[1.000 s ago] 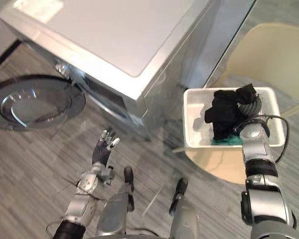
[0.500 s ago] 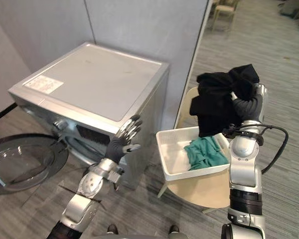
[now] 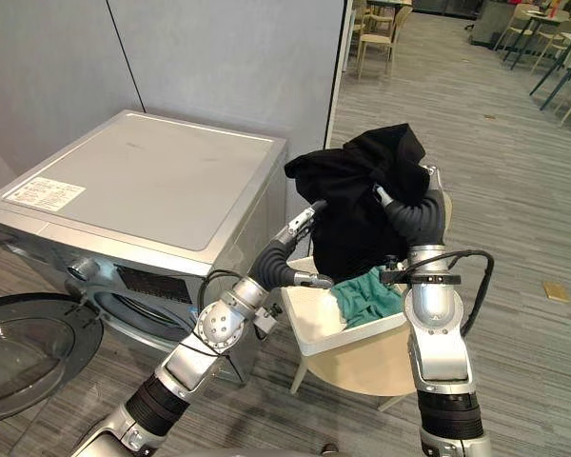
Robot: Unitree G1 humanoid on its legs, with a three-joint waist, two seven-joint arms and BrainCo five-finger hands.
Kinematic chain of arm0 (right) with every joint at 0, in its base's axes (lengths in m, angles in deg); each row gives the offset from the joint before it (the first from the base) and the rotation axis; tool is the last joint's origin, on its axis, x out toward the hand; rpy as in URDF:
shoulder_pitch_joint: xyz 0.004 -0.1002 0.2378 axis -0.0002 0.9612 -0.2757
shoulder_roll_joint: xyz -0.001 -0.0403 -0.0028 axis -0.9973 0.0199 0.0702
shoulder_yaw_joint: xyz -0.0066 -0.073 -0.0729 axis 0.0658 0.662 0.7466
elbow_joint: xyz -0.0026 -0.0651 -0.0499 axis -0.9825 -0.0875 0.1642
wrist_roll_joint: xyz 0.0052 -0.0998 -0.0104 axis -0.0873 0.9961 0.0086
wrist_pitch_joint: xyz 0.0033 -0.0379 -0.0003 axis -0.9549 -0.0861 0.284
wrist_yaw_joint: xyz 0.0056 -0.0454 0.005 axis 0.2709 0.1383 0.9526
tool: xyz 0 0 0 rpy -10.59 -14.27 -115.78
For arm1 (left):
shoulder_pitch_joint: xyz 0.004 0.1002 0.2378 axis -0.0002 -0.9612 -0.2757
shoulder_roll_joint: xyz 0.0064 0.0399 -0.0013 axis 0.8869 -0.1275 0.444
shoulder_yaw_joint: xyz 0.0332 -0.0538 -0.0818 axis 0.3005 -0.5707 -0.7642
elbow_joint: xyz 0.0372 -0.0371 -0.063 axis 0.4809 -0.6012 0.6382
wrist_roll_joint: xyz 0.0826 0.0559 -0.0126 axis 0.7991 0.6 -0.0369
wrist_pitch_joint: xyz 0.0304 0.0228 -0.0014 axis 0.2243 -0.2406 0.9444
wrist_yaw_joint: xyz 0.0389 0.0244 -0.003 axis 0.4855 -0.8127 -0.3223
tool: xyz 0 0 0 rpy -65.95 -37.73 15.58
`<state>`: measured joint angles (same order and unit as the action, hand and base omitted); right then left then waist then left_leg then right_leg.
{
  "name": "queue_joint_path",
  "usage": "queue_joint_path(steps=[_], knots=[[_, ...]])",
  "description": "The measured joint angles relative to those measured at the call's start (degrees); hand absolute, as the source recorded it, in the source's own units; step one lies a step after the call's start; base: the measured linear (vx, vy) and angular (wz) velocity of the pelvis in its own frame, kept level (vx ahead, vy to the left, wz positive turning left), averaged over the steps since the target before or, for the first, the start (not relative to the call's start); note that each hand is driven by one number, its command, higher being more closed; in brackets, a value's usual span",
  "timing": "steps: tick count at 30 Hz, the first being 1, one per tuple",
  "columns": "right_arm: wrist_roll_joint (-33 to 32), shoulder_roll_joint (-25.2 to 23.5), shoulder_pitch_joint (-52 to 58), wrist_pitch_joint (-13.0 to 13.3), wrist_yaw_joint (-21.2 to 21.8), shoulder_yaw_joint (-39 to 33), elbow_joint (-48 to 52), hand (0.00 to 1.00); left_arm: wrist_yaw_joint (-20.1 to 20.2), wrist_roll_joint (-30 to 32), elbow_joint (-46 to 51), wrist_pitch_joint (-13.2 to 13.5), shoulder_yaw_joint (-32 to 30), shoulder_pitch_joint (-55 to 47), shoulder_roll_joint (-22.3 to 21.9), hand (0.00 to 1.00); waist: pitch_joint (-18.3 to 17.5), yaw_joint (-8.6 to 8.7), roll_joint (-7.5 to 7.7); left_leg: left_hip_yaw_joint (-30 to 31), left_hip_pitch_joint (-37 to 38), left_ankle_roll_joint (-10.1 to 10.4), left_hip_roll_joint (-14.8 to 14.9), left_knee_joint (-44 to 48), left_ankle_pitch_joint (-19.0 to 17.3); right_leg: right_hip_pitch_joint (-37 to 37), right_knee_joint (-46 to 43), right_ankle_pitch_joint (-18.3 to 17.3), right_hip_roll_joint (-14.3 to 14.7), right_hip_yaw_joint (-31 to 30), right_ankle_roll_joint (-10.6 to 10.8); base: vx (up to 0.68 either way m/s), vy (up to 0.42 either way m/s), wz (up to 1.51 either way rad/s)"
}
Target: Pick up the laundry basket with both hands and put the clothes into the washing machine.
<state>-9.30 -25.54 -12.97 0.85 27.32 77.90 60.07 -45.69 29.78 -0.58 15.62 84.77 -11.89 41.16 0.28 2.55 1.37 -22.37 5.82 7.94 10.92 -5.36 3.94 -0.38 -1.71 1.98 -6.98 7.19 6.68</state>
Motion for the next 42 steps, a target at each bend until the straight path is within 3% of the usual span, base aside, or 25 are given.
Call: queue_joint_path(steps=[7,13,14,19,27,28,42], knots=[[-11.9,0.0,2.4,1.9,3.3,3.2,0.9,1.0,-0.1,-0.4,-2.4,0.9,3.0,4.0,0.3,0.0,0.0,0.17,0.01,0.7,-0.5,0.0,0.0,0.0,0.0,0.1,0.1,0.0,-0.1,0.4,0.0,0.01,0.001,0.04],[-17.5,0.1,4.1,1.9,5.0,5.5,0.9,1.0,1.2,-12.9,-4.2,0.8,4.3,4.4,0.3,0.0,-0.2,0.72,-0.33,1.4,-1.1,-0.1,0.0,0.0,0.0,0.1,0.7,0.1,-0.1,0.8,0.1,-0.01,0.0,0.05],[-18.1,0.1,4.4,1.9,5.0,6.1,0.9,1.0,1.4,-15.0,-4.2,0.7,4.3,4.4,0.3,1.0,-0.4,0.78,-0.57,1.4,-1.1,-0.1,0.0,0.0,0.0,0.1,0.7,0.1,-0.1,0.8,0.1,0.0,0.0,0.0],[-20.8,0.0,5.0,2.2,5.4,8.5,0.9,1.0,0.5,-20.0,-4.6,0.6,2.8,4.4,0.1,1.0,-0.7,1.49,-1.14,1.6,-1.3,-0.1,0.0,0.0,0.0,0.1,0.9,0.1,-0.1,1.1,0.1,0.01,0.001,0.01],[-22.6,-1.3,6.9,2.6,7.6,13.3,1.4,1.0,-1.5,-20.7,-6.5,0.6,-2.2,4.4,0.1,1.0,-0.7,1.56,-1.15,1.6,-1.3,-0.1,-0.1,0.0,0.0,0.1,1.0,0.1,-0.1,1.1,0.1,0.0,0.0,0.0],[-22.7,-1.3,6.9,2.6,7.6,13.5,1.4,0.0,-1.6,-20.7,-6.5,0.6,-2.2,4.4,0.1,1.0,-0.7,1.55,-1.15,1.6,-1.3,-0.1,-0.1,0.0,0.0,0.1,1.0,0.1,-0.1,1.1,0.1,0.0,0.0,0.0],[-22.6,-3.6,6.9,2.5,4.8,14.8,0.6,0.0,-3.8,-18.2,-6.5,1.1,-2.1,3.9,-2.7,1.0,-0.7,1.54,-1.23,1.9,-1.4,-0.1,-0.1,0.0,0.0,0.6,1.6,0.1,-0.1,1.9,0.1,0.0,0.0,0.01]])
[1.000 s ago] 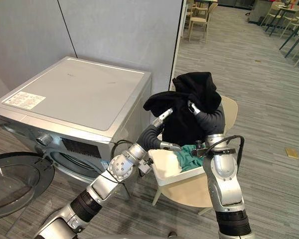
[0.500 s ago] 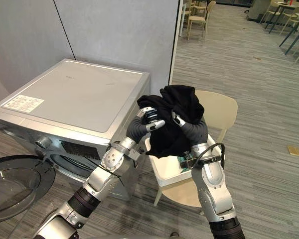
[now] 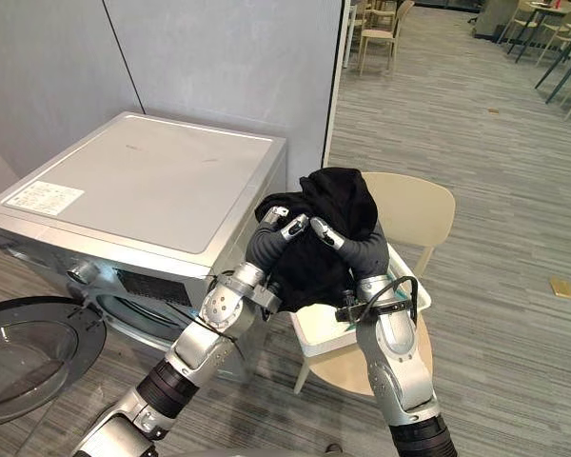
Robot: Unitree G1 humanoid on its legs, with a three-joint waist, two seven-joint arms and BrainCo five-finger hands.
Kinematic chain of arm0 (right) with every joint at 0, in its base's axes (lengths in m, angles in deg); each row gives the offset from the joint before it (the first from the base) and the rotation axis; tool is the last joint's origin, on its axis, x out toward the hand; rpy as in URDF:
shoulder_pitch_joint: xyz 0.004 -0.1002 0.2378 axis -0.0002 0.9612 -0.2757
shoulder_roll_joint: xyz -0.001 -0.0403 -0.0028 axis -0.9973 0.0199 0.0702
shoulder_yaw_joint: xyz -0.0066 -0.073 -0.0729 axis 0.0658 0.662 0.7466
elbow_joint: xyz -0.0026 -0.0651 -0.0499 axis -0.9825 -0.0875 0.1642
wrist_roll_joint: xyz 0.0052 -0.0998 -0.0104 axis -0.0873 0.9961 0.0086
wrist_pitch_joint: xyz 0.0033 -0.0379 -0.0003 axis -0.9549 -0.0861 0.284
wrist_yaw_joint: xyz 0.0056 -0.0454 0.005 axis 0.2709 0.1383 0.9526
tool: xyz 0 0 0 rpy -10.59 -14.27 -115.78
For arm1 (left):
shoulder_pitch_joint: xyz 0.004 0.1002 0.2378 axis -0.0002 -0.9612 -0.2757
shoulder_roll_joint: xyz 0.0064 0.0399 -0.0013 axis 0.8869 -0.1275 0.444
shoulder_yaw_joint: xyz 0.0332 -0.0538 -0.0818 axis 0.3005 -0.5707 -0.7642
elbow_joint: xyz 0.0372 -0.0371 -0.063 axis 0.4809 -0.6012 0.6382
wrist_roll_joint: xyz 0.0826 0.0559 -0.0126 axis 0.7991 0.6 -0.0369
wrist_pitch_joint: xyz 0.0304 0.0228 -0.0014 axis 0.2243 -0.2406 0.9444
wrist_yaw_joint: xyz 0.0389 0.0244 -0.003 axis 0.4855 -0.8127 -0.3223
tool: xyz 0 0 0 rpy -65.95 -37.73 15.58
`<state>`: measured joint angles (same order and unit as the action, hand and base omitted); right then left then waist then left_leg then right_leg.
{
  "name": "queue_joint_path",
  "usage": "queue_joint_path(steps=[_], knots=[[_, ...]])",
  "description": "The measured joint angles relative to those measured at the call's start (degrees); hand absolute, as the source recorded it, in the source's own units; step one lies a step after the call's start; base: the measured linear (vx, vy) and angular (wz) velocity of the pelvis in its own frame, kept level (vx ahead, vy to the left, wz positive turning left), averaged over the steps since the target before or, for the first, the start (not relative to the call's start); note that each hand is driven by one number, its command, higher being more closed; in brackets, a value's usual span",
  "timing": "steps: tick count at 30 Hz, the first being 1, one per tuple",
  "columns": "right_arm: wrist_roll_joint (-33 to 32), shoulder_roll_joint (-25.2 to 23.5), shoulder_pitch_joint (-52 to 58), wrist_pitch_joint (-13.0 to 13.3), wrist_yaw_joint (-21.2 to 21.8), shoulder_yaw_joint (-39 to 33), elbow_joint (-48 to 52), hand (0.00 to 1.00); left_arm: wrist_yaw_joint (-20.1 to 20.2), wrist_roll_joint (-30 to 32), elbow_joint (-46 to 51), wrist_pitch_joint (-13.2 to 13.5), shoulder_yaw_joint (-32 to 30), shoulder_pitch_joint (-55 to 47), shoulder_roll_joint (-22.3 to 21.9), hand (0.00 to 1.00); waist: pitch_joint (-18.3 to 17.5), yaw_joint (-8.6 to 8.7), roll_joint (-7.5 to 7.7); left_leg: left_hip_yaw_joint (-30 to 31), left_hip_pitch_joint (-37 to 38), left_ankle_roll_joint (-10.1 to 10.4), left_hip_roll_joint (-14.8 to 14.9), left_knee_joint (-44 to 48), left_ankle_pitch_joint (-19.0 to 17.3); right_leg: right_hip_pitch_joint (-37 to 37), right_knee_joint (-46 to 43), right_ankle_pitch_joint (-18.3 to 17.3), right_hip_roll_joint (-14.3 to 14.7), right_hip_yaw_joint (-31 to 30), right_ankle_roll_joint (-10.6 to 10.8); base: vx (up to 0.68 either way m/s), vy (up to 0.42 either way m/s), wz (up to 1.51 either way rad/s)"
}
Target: Pick up the laundry basket with both hands and put the clothes into the washing machine.
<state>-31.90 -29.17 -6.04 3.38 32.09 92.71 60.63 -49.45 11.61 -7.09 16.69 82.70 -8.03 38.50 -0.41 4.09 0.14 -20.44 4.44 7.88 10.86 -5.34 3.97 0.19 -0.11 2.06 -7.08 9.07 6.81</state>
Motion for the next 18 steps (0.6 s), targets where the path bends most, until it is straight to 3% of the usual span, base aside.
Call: queue_joint_path(steps=[10,18], knots=[[2.9,-1.4,0.0,0.0,-2.7,0.5,0.0,0.0,-1.6,-1.2,-0.2,0.0,-2.8,-1.1,-0.7,1.0,0.0,-0.12,-0.51,0.4,0.1,0.0,0.0,0.0,0.0,0.6,0.3,0.0,0.0,0.2,0.0,0.0,0.0,0.02],[5.4,-4.5,0.0,0.6,-7.4,-9.9,0.4,0.0,-3.7,-2.9,3.9,0.0,-14.5,-6.9,-3.4,1.0,0.2,-0.11,-2.24,0.3,1.4,0.0,0.0,0.0,0.0,1.8,0.3,0.0,0.0,0.0,0.0,0.0,0.0,0.0]])
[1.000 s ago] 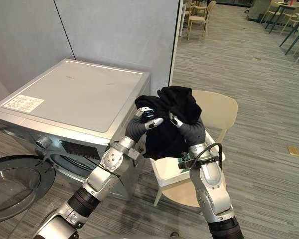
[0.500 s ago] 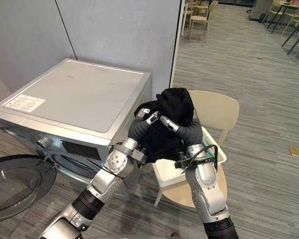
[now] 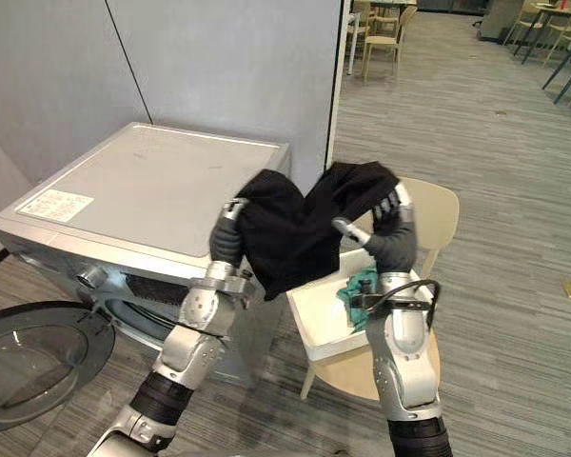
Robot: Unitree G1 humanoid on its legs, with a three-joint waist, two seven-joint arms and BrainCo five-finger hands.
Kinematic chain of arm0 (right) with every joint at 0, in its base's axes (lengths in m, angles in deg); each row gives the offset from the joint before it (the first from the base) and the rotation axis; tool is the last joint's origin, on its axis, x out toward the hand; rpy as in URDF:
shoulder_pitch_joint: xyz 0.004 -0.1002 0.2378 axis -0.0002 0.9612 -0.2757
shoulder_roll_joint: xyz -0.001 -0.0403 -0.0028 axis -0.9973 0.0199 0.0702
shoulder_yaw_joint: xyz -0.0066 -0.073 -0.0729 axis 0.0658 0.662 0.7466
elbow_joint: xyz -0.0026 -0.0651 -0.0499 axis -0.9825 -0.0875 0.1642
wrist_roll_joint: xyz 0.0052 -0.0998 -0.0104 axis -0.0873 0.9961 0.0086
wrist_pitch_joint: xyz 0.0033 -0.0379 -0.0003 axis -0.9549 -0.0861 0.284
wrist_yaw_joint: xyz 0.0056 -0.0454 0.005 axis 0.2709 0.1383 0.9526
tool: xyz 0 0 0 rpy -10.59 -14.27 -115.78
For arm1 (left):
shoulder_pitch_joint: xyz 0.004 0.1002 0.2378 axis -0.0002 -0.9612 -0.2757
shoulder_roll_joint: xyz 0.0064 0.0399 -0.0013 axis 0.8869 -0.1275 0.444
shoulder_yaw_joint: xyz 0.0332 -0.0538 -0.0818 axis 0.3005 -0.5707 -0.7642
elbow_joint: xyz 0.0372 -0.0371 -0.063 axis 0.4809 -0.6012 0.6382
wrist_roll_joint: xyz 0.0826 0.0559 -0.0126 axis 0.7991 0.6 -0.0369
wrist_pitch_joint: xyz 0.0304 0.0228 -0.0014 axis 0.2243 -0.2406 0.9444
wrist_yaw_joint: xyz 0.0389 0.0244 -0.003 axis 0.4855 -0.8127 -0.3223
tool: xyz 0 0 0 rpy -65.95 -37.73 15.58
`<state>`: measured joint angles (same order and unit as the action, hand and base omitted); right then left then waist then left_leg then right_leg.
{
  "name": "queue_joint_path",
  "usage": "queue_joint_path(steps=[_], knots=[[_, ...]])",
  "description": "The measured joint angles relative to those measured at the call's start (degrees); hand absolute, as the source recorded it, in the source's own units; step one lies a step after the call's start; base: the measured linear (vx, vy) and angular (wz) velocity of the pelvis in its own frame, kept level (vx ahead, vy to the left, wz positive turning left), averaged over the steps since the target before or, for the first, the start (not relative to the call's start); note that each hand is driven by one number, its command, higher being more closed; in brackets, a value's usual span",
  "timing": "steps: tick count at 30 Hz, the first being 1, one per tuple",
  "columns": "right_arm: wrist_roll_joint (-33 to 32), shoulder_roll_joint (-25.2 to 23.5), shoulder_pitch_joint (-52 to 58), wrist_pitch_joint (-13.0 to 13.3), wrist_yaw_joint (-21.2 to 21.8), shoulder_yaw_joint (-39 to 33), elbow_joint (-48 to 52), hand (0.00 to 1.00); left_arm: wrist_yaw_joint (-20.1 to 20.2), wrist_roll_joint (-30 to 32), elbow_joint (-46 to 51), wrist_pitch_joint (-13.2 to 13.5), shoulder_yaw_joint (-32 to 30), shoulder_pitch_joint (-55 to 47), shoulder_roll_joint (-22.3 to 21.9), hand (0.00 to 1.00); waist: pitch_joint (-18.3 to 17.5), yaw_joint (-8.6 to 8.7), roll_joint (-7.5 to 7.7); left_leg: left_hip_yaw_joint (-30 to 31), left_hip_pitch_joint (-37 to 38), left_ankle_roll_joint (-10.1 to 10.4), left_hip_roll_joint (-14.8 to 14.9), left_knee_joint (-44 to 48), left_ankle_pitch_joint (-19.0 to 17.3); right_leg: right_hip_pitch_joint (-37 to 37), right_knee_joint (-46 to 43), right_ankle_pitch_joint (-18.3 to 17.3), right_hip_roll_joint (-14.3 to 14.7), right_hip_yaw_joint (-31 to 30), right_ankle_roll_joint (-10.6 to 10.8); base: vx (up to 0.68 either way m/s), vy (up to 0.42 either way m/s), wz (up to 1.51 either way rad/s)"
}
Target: Pick up the laundry basket with both hands and put the clothes into the washing machine.
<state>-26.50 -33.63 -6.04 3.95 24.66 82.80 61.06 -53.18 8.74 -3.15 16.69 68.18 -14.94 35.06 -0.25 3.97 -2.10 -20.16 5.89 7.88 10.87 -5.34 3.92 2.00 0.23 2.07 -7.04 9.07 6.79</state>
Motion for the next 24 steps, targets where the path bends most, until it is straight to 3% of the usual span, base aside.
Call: queue_joint_path(steps=[9,13,16,17,18,20,21,22,24], knots=[[3.2,-1.6,0.2,0.0,-1.2,-5.7,2.3,0.0,0.2,-2.9,9.1,0.6,-10.3,-8.8,-1.0,1.0,0.7,-0.36,-0.77,0.2,0.3,0.1,0.4,0.6,-0.1,0.7,-0.1,0.0,0.3,0.0,0.0,-0.01,-0.002,0.01],[4.6,-1.8,1.3,-0.2,-1.6,-10.7,1.4,0.0,0.1,-4.4,10.4,0.6,-14.9,-11.4,-2.1,1.0,2.9,-0.74,-0.24,4.7,-5.7,0.0,1.0,4.3,-0.3,-0.6,-0.5,-0.1,0.2,3.8,-0.3,-0.06,-0.016,0.45],[6.1,-1.6,1.2,-1.0,-3.4,-14.7,-1.0,0.0,-0.1,-5.3,10.6,0.6,-17.0,-11.5,-2.4,1.0,4.3,-1.6,-0.68,7.4,-13.9,-0.8,2.6,11.2,0.5,-4.3,-4.4,-1.5,1.0,6.6,-2.7,-0.06,-0.038,0.9],[6.1,-1.2,1.0,-1.5,-3.9,-16.2,-2.5,0.0,-0.1,-5.9,10.6,0.6,-17.5,-11.9,-2.1,1.0,4.9,-1.71,-0.45,8.2,-15.5,-2.2,2.6,10.8,2.6,-4.2,-4.2,-2.2,1.5,6.9,-3.5,-0.1,-0.041,1.06],[6.1,-0.8,0.2,-2.4,-3.8,-17.8,-3.9,0.0,-0.1,-6.1,11.0,0.7,-19.2,-12.8,-2.2,1.0,5.3,-1.81,-0.95,7.7,-15.1,-2.7,3.9,9.3,1.2,-3.9,-4.0,-2.0,1.6,9.7,-3.9,-0.09,-0.038,1.02],[6.1,-1.0,0.1,-2.9,-3.7,-18.8,-5.3,0.0,-0.1,-6.2,11.3,0.8,-20.4,-14.5,-2.5,1.0,6.8,-2.06,0.25,2.7,-17.6,-7.4,7.2,24.9,-6.3,-2.5,-4.4,-2.1,0.8,11.7,-4.1,-0.05,-0.025,0.51],[6.1,-0.9,1.9,-2.9,-3.5,-19.5,-4.6,0.0,0.0,-6.2,11.3,0.8,-20.3,-17.3,-2.6,1.0,7.0,-1.77,0.88,0.5,-17.0,-8.2,9.0,34.7,-9.3,-0.9,-4.2,-2.1,-0.1,12.8,-4.1,-0.04,0.036,0.48],[6.0,-0.7,4.5,-2.9,-3.3,-20.2,-2.8,0.0,0.2,-6.2,11.4,0.7,-19.4,-19.4,-3.2,1.0,6.4,-1.37,0.16,-0.9,-16.0,-8.5,11.1,40.3,-10.5,-0.2,-4.2,-2.1,-0.4,14.5,-4.0,-0.03,0.141,0.59],[6.0,-0.7,7.5,-2.7,-3.2,-22.1,-1.8,0.0,0.4,-6.2,11.3,0.6,-18.8,-20.4,-4.0,1.0,5.8,-0.83,-0.84,-1.9,-15.0,-8.5,12.7,41.8,-12.2,-0.5,-4.5,-1.7,-1.1,16.2,-3.4,-0.03,0.235,0.7]])
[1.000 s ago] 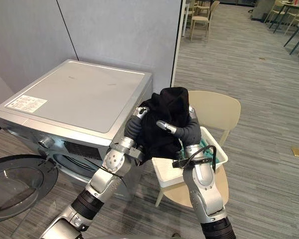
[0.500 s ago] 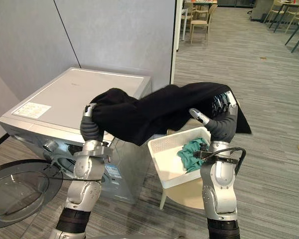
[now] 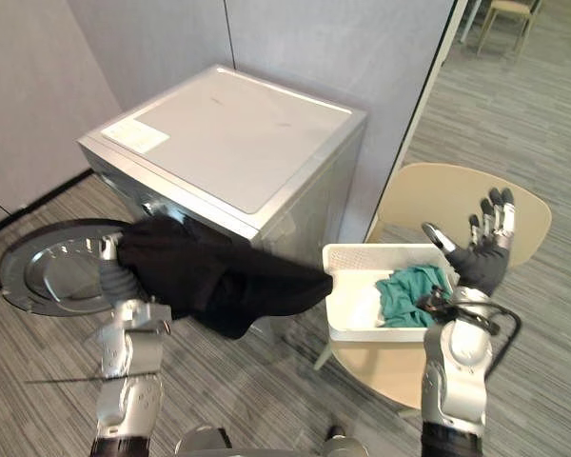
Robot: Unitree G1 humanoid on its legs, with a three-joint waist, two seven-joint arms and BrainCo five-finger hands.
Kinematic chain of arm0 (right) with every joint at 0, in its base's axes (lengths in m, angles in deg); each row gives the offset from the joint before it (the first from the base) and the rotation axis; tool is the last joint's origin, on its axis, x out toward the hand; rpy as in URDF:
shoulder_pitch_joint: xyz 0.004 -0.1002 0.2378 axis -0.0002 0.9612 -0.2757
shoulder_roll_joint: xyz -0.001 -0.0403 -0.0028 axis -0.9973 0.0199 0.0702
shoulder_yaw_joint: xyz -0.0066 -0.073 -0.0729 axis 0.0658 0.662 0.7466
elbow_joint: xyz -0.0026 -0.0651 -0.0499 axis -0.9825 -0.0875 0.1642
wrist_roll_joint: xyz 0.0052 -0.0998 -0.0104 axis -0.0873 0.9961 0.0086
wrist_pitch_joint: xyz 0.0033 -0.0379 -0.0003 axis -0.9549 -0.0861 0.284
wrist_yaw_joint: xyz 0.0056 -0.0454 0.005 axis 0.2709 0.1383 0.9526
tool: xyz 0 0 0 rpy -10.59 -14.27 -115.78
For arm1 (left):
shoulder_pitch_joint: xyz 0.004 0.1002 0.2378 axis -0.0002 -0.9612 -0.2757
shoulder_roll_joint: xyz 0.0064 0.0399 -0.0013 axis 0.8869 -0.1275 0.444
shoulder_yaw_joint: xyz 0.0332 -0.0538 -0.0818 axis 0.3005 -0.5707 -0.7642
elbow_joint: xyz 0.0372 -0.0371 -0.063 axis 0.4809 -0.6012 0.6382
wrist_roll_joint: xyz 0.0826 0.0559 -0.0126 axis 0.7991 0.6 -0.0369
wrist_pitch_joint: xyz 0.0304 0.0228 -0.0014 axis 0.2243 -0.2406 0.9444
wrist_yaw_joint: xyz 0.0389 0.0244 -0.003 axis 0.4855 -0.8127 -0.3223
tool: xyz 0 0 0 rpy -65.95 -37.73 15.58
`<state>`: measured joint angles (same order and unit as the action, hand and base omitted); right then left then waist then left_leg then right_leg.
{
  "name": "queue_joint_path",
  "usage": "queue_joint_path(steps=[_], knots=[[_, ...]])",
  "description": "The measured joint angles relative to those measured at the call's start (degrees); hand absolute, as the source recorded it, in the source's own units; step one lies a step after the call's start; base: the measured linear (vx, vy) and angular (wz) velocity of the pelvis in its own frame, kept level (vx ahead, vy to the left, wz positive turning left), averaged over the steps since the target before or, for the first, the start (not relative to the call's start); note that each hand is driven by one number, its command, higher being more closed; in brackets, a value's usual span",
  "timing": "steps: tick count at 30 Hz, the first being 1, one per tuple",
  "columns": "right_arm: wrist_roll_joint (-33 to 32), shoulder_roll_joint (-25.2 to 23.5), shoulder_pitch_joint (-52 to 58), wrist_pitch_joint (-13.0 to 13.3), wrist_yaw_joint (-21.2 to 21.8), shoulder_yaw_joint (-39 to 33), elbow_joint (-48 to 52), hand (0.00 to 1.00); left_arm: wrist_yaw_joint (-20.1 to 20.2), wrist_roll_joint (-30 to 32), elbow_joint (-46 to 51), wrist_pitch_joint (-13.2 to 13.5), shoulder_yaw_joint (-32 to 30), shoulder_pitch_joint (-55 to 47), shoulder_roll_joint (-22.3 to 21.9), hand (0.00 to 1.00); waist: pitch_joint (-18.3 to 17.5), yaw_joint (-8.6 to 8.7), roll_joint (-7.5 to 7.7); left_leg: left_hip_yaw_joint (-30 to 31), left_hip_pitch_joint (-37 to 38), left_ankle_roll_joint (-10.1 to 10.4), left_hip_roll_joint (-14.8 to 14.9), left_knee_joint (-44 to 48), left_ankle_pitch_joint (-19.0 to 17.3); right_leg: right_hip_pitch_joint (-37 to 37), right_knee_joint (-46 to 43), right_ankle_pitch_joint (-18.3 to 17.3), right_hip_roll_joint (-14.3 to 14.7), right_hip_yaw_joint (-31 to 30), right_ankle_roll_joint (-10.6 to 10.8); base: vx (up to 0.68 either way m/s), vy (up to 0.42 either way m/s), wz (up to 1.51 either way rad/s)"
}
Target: Pick up the laundry basket with both hands and put the clothes into the washing machine.
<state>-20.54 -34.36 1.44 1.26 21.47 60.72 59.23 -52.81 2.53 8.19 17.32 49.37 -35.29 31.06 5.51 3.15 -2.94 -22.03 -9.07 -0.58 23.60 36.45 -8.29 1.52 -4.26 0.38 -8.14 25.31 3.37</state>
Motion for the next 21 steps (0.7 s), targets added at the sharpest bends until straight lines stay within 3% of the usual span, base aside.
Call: queue_joint_path(steps=[2,3,4,6,8,11,14,15,16,17,18,19,20,21], knots=[[-0.5,-0.7,2.3,-0.2,0.5,-1.6,-0.4,0.0,0.4,0.0,0.1,0.0,-0.1,-0.1,0.0,1.0,-0.6,1.13,-1.0,-2.2,-0.5,2.4,-0.2,-2.6,-2.3,-1.4,-0.6,1.1,-1.4,2.5,1.7,-0.07,0.299,0.85],[-0.7,-2.0,2.4,-0.5,0.7,-2.1,-1.0,0.0,0.4,0.0,0.1,-0.1,-0.3,-0.1,0.0,1.0,-0.8,1.65,-0.2,-1.6,-1.3,5.4,-2.0,-5.7,-4.1,-2.1,-0.4,1.6,-1.9,3.4,2.4,-0.11,0.377,0.79],[-1.0,-3.3,2.3,-0.8,1.0,-2.0,-1.2,0.0,0.3,0.1,0.1,-0.1,-0.5,-0.1,0.6,1.0,-1.1,1.84,0.73,-1.8,-0.9,6.5,-3.6,-8.7,-6.2,-2.9,-0.4,2.2,-3.0,4.8,2.7,-0.1,0.385,0.77],[-1.7,-5.1,1.0,-0.9,2.0,-1.4,-3.2,0.0,0.1,0.1,0.0,-0.1,-1.4,-0.6,1.6,1.0,-1.0,0.77,2.9,-1.7,-1.0,6.0,-5.5,-9.1,-6.0,-2.8,-0.4,3.5,-4.5,5.3,3.1,-0.08,0.246,0.41],[-1.6,-5.4,-0.5,-1.1,2.0,-0.9,-5.1,0.0,-0.3,0.2,-0.1,0.0,-2.3,-1.1,1.9,1.0,-1.7,0.42,3.81,-1.4,-0.4,5.6,-8.3,-9.8,-6.0,-1.2,-0.6,4.7,-6.9,5.2,2.5,-0.07,0.219,0.44],[-1.1,-5.3,-2.6,-1.2,2.0,-1.0,-6.4,0.0,-0.3,0.8,-0.1,0.6,-2.7,-0.8,1.9,1.0,-1.8,-0.54,3.65,-0.9,-0.1,4.7,-11.0,-10.9,-5.7,-1.1,-0.8,5.7,-9.0,4.6,1.2,-0.09,0.178,0.24],[2.4,-3.8,-2.9,-2.4,1.7,-2.1,-6.4,0.0,-0.3,1.4,-1.0,0.6,-2.6,-0.5,0.9,1.0,-1.4,-0.45,3.21,1.3,0.1,2.4,-14.8,-14.3,-5.2,-3.1,-7.8,6.0,-13.0,2.7,0.7,-0.13,0.115,0.54],[3.3,-3.0,-3.0,-2.6,1.6,-3.9,-6.3,0.0,-0.3,1.8,-2.0,0.5,-1.3,-0.5,0.6,1.0,-0.5,0.48,3.54,2.8,1.3,1.3,-17.0,-16.1,-4.7,-4.6,-13.6,6.5,-14.6,-2.7,-1.6,-0.07,0.182,1.08],[4.6,-2.3,-2.8,-2.9,1.2,-5.9,-5.7,0.0,-0.3,1.9,-2.6,0.5,0.0,-0.7,0.3,1.0,0.1,1.46,2.89,5.7,2.5,-0.2,-18.8,-18.4,-3.6,-7.5,-20.7,7.5,-14.3,-11.3,-5.7,-0.06,0.191,1.08],[4.9,-2.3,-2.8,-3.0,0.9,-6.8,-4.9,0.0,-0.2,2.0,-2.9,0.6,0.9,-0.7,0.1,1.0,0.4,1.96,2.43,7.5,2.9,-1.0,-18.9,-19.1,-3.1,-9.1,-24.1,6.0,-12.4,-16.6,-6.8,-0.06,0.097,1.21],[5.2,-2.5,-2.3,-3.2,0.4,-8.2,-2.3,0.0,-0.2,1.9,-4.2,0.7,1.0,-0.5,0.3,1.0,0.7,2.91,2.51,10.8,2.9,-2.1,-19.1,-20.4,-2.5,-9.9,-27.4,-1.8,-5.7,-25.4,-3.1,-0.04,0.004,1.19],[6.2,-2.7,-1.9,-3.0,0.0,-9.0,0.4,0.0,-0.1,1.9,-4.8,0.7,1.1,-0.5,0.6,1.0,1.1,4.01,3.19,12.3,3.0,-2.5,-19.6,-21.6,-2.2,-10.0,-28.0,-5.4,-1.2,-28.6,-1.5,0.02,-0.072,1.36],[7.5,-3.2,-1.7,-2.7,-0.6,-9.7,3.2,0.0,-0.1,1.9,-5.4,0.8,1.3,-0.7,0.9,1.0,1.6,4.31,4.27,13.0,3.5,-2.5,-20.6,-22.7,-2.2,-10.3,-27.0,-7.6,2.1,-30.1,-1.1,0.08,-0.119,1.2],[9.4,-3.6,-1.3,-1.8,-1.2,-10.5,8.0,0.0,-0.1,1.8,-6.4,0.6,3.0,-0.9,0.9,1.0,2.2,4.34,6.54,13.1,3.0,-2.5,-21.6,-22.0,-2.2,-10.5,-23.2,-10.1,6.0,-30.2,-0.6,0.09,-0.135,0.89]])
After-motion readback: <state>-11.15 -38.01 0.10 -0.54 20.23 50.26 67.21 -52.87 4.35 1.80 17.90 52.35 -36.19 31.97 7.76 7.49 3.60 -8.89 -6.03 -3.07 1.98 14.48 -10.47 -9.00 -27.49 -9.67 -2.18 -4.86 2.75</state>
